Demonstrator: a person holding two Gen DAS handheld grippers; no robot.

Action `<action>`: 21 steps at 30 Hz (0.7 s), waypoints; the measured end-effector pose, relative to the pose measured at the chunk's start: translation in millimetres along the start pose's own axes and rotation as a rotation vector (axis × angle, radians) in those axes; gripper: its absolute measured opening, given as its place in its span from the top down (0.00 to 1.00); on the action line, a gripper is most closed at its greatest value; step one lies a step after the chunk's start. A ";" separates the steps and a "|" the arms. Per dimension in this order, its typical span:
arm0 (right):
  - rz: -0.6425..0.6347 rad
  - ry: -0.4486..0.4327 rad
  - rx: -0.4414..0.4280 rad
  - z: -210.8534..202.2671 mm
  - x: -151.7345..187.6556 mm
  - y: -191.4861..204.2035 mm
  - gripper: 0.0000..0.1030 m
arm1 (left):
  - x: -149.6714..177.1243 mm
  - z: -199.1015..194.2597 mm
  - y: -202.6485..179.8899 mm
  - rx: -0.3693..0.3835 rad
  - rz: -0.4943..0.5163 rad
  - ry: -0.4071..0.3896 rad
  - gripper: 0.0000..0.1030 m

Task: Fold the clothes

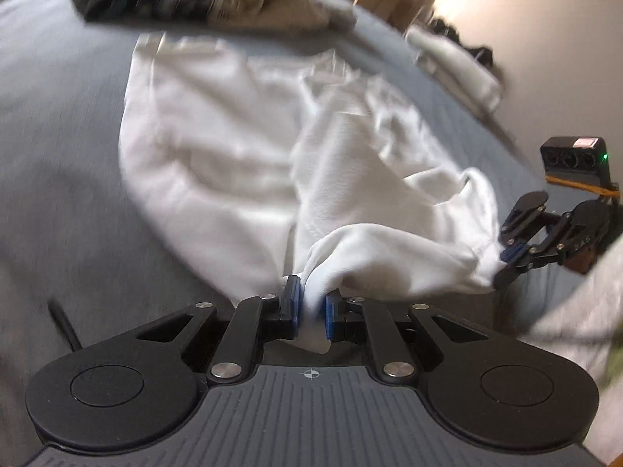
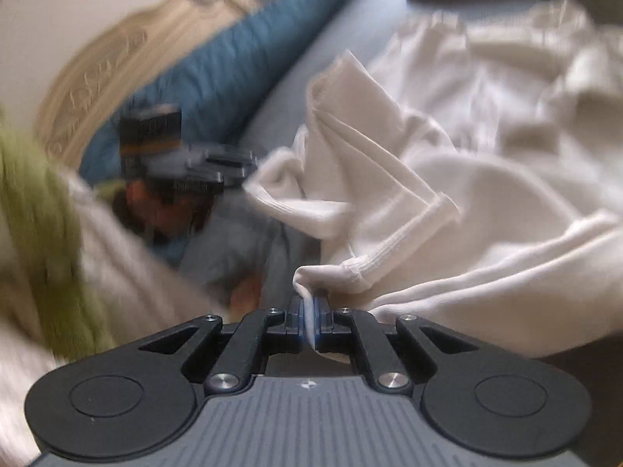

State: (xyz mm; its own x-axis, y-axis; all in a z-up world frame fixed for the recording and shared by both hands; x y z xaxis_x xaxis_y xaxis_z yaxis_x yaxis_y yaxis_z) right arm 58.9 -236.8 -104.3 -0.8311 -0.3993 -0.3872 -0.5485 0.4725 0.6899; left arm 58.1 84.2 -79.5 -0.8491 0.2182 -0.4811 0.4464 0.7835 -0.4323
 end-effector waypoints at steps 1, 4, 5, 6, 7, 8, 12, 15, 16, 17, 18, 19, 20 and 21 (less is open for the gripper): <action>-0.005 0.036 0.003 3.3 6.5 1.0 0.95 | 4.7 0.0 3.6 -0.003 -0.007 0.019 0.90; -0.033 0.152 0.019 13.9 24.7 3.8 0.95 | 15.5 -1.1 10.1 -0.008 -0.011 0.060 0.90; -0.050 0.193 0.044 18.8 29.2 4.2 0.95 | 18.5 -1.7 11.7 -0.010 -0.009 0.072 0.90; -0.068 0.231 0.074 23.7 33.3 4.6 0.95 | 20.5 -0.4 12.5 -0.020 0.013 0.089 0.89; -0.086 0.270 0.104 28.7 37.4 5.1 0.95 | 21.6 0.4 14.9 -0.029 0.018 0.100 0.86; -0.090 0.293 0.126 29.9 37.9 4.8 0.93 | 22.6 1.2 17.2 -0.039 0.023 0.110 0.83; -0.085 0.364 0.199 29.5 35.0 2.7 0.86 | 24.0 -14.2 27.4 -0.071 0.012 0.120 0.72; -0.086 0.388 0.238 7.4 34.0 3.7 0.54 | 24.6 -32.3 35.2 -0.117 0.005 0.120 0.41; -0.086 0.395 0.258 -2.4 35.4 1.5 0.54 | 24.8 -38.3 37.8 -0.132 0.002 0.120 0.40; -0.086 0.402 0.280 -12.8 37.4 -1.6 0.54 | 25.0 -44.4 40.4 -0.148 -0.001 0.120 0.40; -0.082 0.403 0.298 -23.1 35.7 -3.9 0.54 | 25.2 -50.4 43.0 -0.163 -0.003 0.120 0.40; -0.077 0.403 0.315 -33.3 32.7 -5.8 0.54 | 25.3 -56.4 45.5 -0.178 -0.006 0.120 0.40; -0.072 0.403 0.331 -43.4 29.6 -7.8 0.54 | 19.9 -61.1 47.1 -0.203 -0.002 0.088 0.40; -0.069 0.384 0.334 -52.6 24.2 -6.8 0.54 | 14.5 -65.7 48.6 -0.228 0.001 0.055 0.40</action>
Point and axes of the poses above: each gripper's, at about its wrist camera, not at the fingertips, and z roughly the way its jaws point, y to its left, x to its underside, the point moved 1 cm from there along z, roughly the way its jaws point, and after that the axes turned 3 degrees about x, right-handed, at the moved point
